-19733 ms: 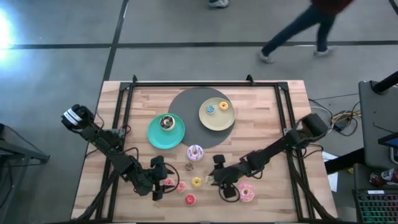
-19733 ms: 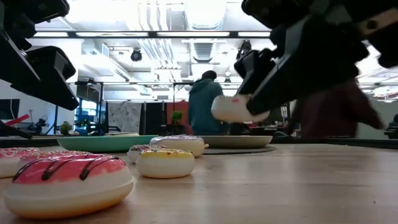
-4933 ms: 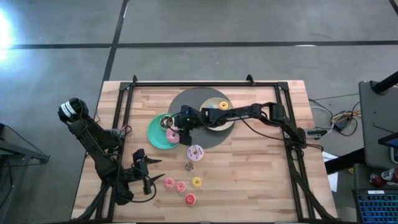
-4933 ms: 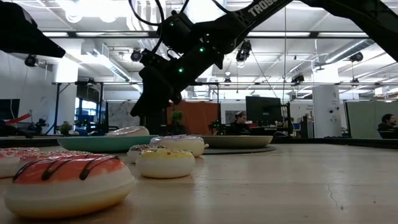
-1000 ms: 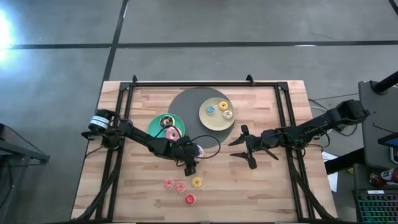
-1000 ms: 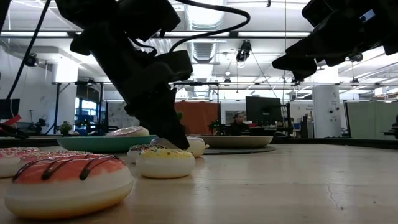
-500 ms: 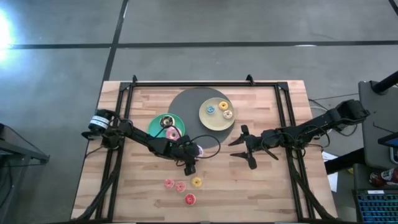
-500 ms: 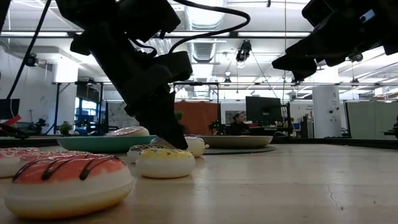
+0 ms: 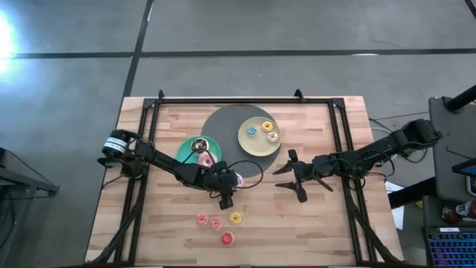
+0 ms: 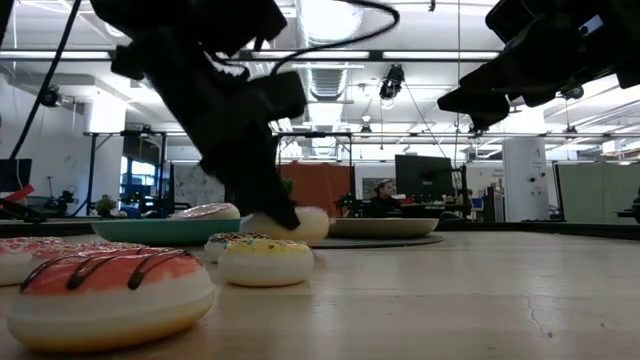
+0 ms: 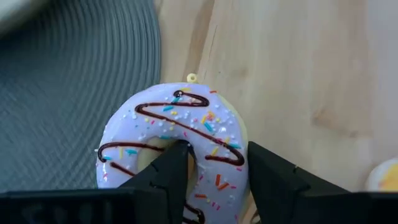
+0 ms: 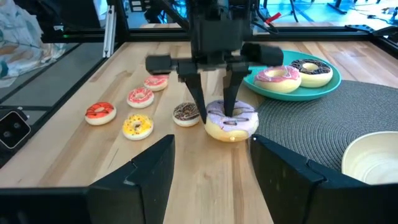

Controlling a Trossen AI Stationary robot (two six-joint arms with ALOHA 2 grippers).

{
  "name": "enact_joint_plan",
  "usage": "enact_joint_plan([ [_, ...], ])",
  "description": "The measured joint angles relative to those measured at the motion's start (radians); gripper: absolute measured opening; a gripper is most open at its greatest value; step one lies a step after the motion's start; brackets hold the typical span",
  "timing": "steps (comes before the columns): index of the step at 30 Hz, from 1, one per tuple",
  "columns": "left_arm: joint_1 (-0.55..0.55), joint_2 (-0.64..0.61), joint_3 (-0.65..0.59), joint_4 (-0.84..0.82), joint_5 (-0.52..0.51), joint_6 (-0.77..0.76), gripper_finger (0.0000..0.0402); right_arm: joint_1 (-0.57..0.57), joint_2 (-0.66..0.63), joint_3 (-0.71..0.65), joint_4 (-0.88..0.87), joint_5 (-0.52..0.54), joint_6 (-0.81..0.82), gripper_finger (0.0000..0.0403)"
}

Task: Pick & Place donuts
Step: Put the large purple donut on the green plate

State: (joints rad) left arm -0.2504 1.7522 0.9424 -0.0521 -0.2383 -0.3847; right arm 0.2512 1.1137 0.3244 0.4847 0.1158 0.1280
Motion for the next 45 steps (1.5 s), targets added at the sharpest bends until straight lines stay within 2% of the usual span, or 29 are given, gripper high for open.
enact_joint_plan([
  [9,-0.005,-0.097,0.0,-0.062,-0.055,0.028,0.0128,0.0,0.0,0.0,-0.002,0.0,-0.003,0.0203],
  [15,-0.026,-0.185,0.0,-0.262,-0.149,-0.02,0.0128,0.0,0.0,-0.002,-0.003,0.0,-0.004,0.0203],
  [20,-0.051,-0.255,0.0,-0.462,-0.24,-0.119,0.0128,0.0,0.0,-0.002,-0.003,0.0,-0.009,0.0203],
  [27,-0.092,-0.349,-0.011,-0.67,-0.295,-0.255,0.0128,0.0,0.0,-0.002,-0.002,0.0,-0.009,0.0203],
  [36,-0.107,-0.468,-0.134,-0.742,-0.305,-0.411,0.0128,0.0,0.0,-0.002,0.001,0.0,-0.009,0.0203],
  [45,-0.106,-0.517,-0.267,-0.717,-0.303,-0.524,0.0128,-0.001,0.0,-0.002,0.011,0.0,-0.011,0.0203],
])
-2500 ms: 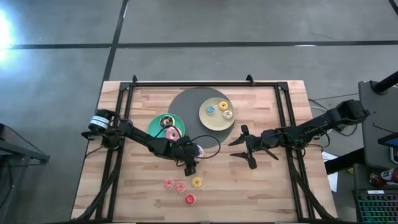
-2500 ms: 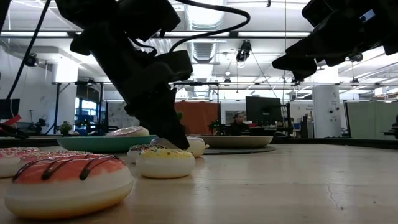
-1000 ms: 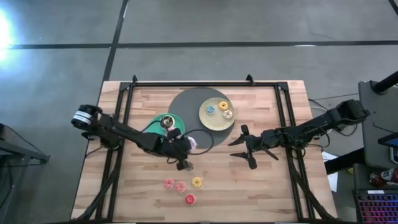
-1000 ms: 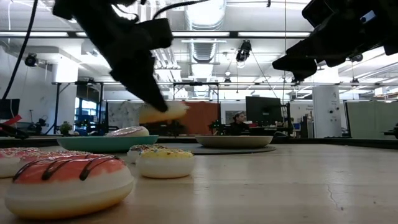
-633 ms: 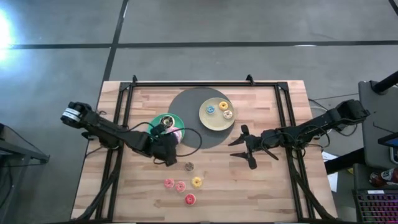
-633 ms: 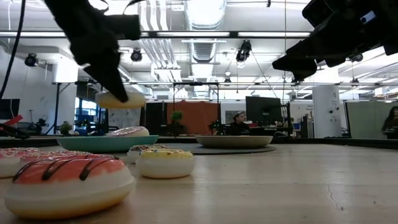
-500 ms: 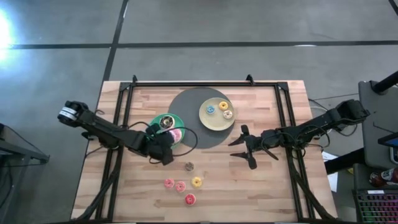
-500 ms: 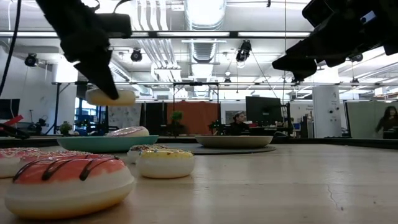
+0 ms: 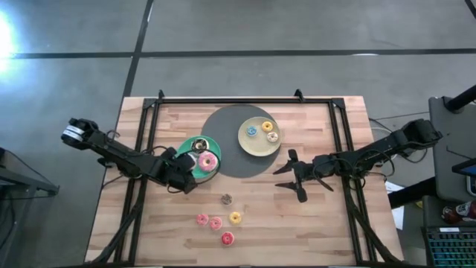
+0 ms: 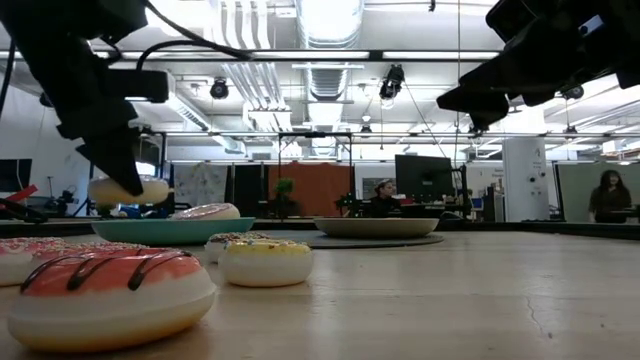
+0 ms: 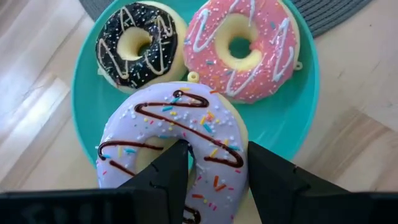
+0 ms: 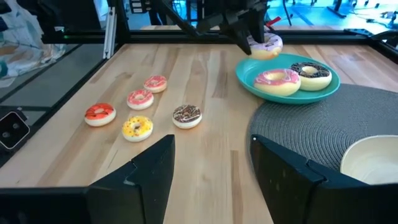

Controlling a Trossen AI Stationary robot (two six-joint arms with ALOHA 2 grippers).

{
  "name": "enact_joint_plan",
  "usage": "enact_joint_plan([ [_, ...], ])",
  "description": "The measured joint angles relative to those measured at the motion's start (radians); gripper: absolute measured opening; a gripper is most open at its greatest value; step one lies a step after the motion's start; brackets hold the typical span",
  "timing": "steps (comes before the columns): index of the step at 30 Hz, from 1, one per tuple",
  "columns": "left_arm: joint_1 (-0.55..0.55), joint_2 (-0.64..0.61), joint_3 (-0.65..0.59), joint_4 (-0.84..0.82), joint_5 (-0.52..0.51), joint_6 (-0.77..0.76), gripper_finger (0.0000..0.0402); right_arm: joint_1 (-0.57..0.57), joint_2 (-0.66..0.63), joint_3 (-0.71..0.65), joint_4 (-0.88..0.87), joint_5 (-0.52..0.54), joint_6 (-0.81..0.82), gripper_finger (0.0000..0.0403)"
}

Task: Pick & Place donuts
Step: Put the large purple donut on the green plate

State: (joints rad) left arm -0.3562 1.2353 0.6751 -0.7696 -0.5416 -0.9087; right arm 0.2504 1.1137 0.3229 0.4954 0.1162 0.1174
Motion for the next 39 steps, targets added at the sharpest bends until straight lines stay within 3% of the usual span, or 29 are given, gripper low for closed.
enact_joint_plan([
  [11,0.053,-0.008,-0.032,0.041,-0.007,0.052,0.0128,0.0,0.0,0.0,0.02,0.018,-0.008,0.0203],
  [19,0.124,-0.004,-0.042,0.125,0.054,0.143,0.0128,0.0,0.0,0.0,0.019,0.017,-0.007,0.0203],
  [30,0.135,-0.004,-0.041,0.08,0.076,0.116,0.0128,0.0,0.0,0.0,0.017,0.015,-0.005,0.0203],
  [39,0.146,-0.004,-0.041,0.071,0.07,0.096,0.0171,0.0,0.0,0.0,0.018,0.015,-0.006,0.0203],
])
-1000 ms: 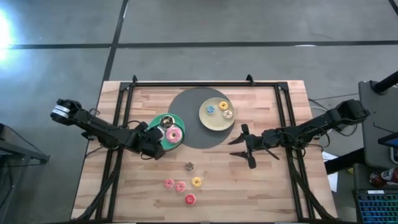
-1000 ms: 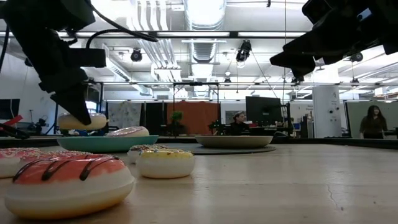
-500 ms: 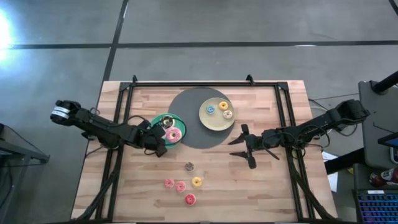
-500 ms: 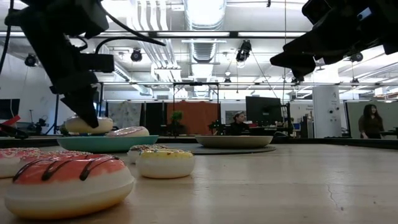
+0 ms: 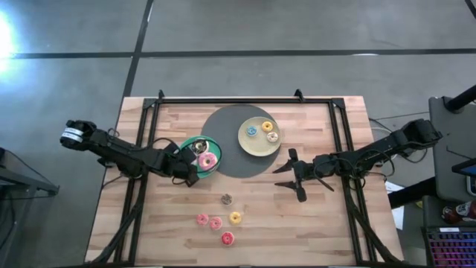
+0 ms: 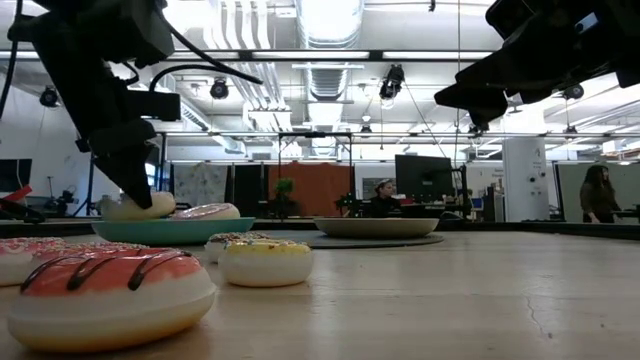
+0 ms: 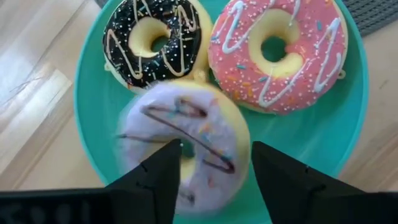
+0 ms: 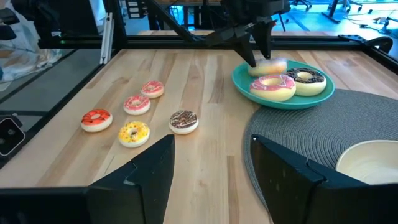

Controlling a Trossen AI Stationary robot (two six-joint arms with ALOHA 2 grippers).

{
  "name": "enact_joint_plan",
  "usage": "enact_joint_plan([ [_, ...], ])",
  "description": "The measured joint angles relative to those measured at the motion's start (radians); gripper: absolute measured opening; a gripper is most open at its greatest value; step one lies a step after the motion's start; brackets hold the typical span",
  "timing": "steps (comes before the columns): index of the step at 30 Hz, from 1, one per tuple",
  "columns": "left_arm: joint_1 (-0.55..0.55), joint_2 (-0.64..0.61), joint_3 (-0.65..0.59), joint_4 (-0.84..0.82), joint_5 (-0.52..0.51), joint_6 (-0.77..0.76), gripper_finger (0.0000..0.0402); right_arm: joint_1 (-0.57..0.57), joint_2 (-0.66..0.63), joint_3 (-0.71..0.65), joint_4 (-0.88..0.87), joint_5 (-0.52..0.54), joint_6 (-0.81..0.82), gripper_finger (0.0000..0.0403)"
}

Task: Pick & Place donuts
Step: Put the large purple donut on the green plate, then put the small yellow donut on the brown plate

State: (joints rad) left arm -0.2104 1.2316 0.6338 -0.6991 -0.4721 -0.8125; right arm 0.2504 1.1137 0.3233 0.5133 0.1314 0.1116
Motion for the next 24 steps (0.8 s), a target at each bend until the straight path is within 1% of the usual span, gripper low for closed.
enact_joint_plan([
  [4,0.0,0.0,0.0,0.001,0.008,-0.002,0.0197,0.0,0.0,0.0,0.0,0.0,0.0,0.0203],
  [7,0.0,0.0,0.0,0.001,0.011,-0.001,0.0208,0.0,0.0,0.0,0.0,0.0,0.0,0.0203],
  [14,0.001,-0.006,0.011,-0.036,0.015,0.005,0.0211,0.0,0.0,0.0,0.0,0.0,0.0,0.0203],
  [18,0.001,-0.009,0.039,-0.079,-0.019,0.002,0.0211,0.0,0.0,0.0,0.0,0.0,0.001,0.0203],
  [24,-0.008,-0.027,0.094,-0.08,-0.047,0.025,0.0211,0.0,0.0,0.0,0.001,0.0,0.006,0.0203],
])
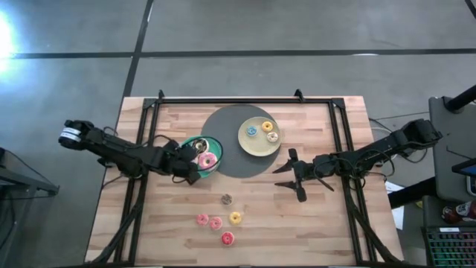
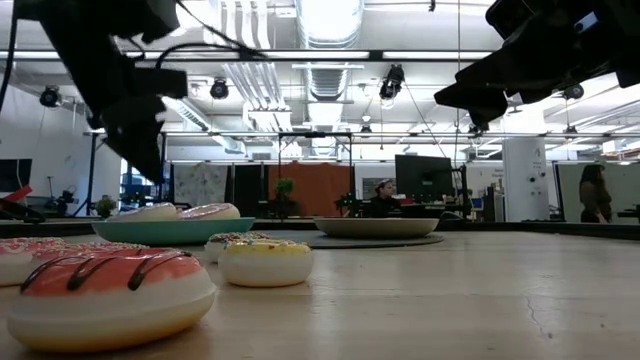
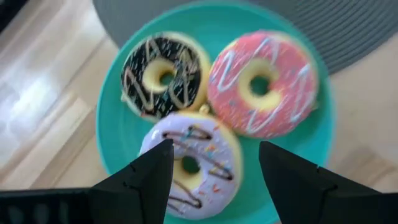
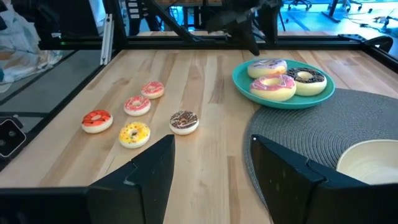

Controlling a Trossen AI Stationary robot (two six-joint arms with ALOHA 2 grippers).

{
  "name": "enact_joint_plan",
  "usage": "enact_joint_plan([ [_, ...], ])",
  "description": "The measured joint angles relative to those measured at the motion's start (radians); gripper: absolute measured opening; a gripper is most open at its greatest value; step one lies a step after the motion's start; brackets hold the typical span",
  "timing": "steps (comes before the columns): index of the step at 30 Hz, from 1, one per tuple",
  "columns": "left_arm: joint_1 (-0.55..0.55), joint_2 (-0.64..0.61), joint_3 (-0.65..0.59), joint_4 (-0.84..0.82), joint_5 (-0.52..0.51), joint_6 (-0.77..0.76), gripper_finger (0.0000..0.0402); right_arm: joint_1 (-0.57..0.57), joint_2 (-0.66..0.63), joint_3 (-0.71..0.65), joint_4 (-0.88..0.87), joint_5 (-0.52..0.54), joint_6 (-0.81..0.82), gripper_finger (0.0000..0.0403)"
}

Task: Pick & Place donuts
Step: Put the small yellow donut on the brown plate

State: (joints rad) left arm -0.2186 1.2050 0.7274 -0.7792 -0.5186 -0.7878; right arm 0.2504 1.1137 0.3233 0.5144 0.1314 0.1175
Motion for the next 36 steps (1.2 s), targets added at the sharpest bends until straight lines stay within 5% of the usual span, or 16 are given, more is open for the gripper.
enact_joint_plan([
  [9,-0.177,-0.052,0.067,0.076,-0.176,0.017,0.0211,0.006,0.007,0.0,0.024,-0.001,0.056,0.0203],
  [17,-0.429,-0.043,0.032,0.327,-0.363,0.074,0.021,0.039,0.232,0.016,0.347,-0.081,-0.02,0.0203],
  [27,-0.544,-0.014,-0.053,0.465,-0.432,0.055,0.021,0.046,0.596,0.319,0.346,-0.23,-0.129,0.0203],
  [36,-0.565,-0.013,-0.093,0.473,-0.454,0.018,0.021,0.069,0.787,0.592,0.065,-0.326,-0.158,0.0203],
])
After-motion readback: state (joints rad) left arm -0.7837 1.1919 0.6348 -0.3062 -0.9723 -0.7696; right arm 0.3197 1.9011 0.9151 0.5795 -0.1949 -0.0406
